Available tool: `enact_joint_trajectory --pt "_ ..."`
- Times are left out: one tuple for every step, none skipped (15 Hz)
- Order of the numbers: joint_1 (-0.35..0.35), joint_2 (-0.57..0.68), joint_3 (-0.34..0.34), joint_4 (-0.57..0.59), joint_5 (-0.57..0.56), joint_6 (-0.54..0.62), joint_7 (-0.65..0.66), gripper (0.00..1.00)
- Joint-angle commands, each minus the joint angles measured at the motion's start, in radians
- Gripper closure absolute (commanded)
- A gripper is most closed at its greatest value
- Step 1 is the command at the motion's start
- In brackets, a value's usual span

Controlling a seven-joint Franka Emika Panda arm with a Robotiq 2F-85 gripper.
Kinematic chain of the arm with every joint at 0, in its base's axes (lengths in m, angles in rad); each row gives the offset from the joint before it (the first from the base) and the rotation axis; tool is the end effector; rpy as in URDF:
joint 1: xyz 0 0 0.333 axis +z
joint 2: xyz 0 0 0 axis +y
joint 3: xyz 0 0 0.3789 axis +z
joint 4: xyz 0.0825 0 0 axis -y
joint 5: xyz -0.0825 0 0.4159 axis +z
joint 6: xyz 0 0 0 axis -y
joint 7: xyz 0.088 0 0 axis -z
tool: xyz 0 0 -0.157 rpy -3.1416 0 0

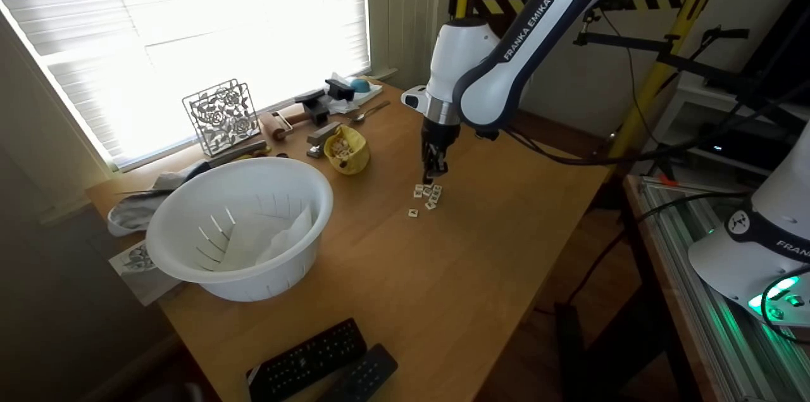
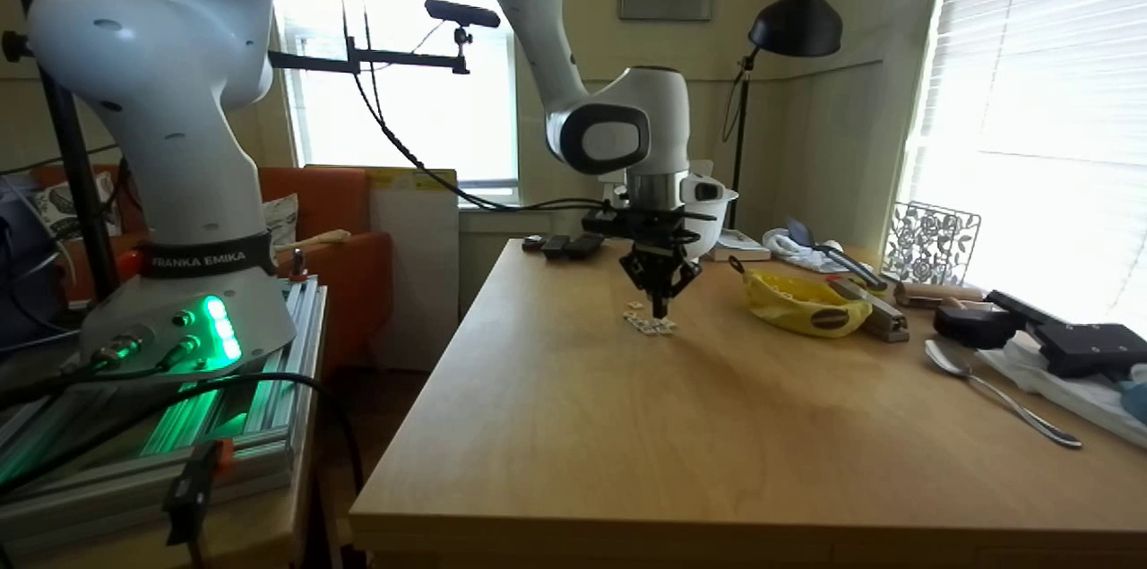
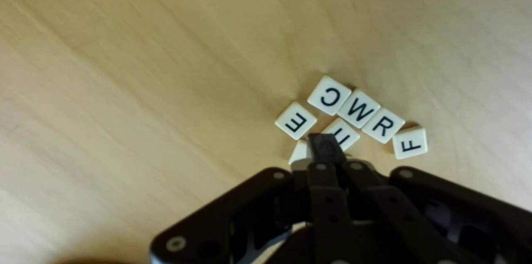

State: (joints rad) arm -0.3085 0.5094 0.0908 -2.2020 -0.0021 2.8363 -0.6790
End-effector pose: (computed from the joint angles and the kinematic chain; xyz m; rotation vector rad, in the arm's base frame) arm 0.5984 -0.1306 0.1364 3.0399 0.6941 0.2075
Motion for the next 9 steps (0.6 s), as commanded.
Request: enact_joint_trajectory --pt "-0.001 0.047 0.000 0.036 0.010 0.041 0.063 1.00" --pt "-0.003 0.053 0.003 0.039 0.010 0.053 0.081 1.00" --pt "-0.008 0.059 0.009 0.042 0.013 0.060 0.098 1.00" --pt "-0.012 0.063 0.015 0.042 0.014 0.071 0.115 1.00" --pt "-0.014 0.065 0.018 0.043 0.013 0.079 0.133 1.00" --pt "-0.017 0.067 0.022 0.044 0.012 0.081 0.150 1.00" --pt "-0.018 0.069 0.025 0.042 0.010 0.084 0.168 1.00" --pt "-0.014 0.068 0.022 0.040 0.008 0.081 0.192 1.00" --pt "-0.004 0.065 0.014 0.037 0.006 0.079 0.219 1.00"
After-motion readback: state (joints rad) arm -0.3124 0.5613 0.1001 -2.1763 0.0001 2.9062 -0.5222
